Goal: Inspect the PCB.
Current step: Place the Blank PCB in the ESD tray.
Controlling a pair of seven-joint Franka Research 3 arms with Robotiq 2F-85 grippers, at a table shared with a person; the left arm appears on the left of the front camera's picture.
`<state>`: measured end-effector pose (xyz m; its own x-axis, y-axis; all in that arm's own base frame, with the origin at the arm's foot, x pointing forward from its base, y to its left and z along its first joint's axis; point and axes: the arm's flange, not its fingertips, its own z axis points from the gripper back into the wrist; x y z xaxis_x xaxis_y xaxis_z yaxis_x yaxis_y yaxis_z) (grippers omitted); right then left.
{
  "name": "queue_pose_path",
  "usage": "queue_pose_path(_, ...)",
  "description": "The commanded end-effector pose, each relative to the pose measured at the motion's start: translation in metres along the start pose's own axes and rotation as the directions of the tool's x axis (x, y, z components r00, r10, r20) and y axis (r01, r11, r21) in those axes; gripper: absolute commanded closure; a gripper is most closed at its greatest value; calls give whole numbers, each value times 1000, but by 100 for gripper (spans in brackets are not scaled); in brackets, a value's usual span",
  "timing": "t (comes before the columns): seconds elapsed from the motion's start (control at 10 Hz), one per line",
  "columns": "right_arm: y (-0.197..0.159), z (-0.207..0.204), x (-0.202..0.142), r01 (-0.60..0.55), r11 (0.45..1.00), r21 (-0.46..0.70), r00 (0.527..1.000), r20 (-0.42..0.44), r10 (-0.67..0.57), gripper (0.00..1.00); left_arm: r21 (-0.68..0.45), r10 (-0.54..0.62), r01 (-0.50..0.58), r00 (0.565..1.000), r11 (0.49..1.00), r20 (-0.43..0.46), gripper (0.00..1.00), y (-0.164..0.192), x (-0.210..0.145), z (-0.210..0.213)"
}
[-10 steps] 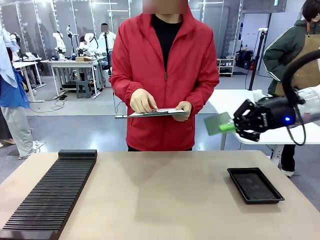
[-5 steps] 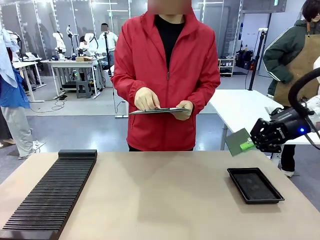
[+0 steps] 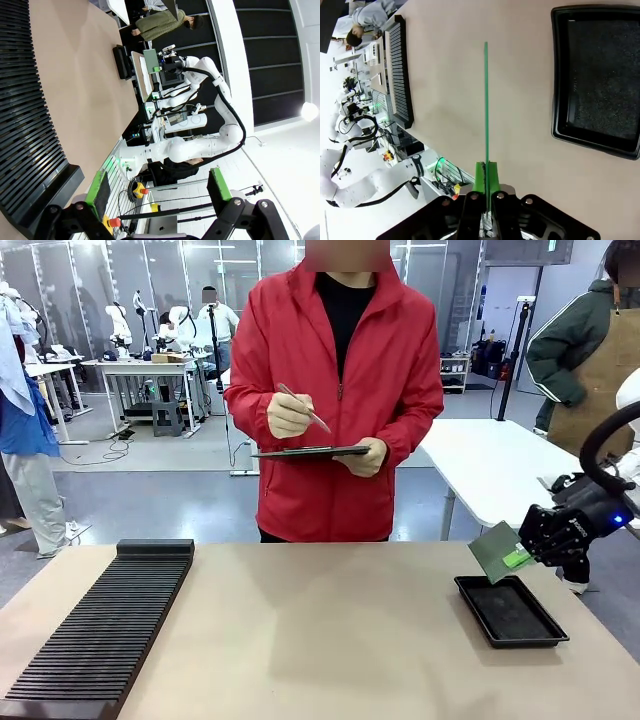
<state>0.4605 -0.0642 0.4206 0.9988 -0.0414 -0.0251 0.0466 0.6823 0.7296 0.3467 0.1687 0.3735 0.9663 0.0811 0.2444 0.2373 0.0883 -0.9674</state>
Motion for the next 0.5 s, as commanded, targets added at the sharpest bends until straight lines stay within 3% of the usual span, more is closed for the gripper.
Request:
queue_pose_path(0.0,5,3,-1,-10,1000,-2,1000,7,10,97,3,-2,2,1000,1000,-4,0,-1,-1,1)
queue_pose_path(0.4,5,3,-1,-10,1000,-2,1000,7,10,97,3,-2,2,1000,1000,-4,0,-1,-1,1)
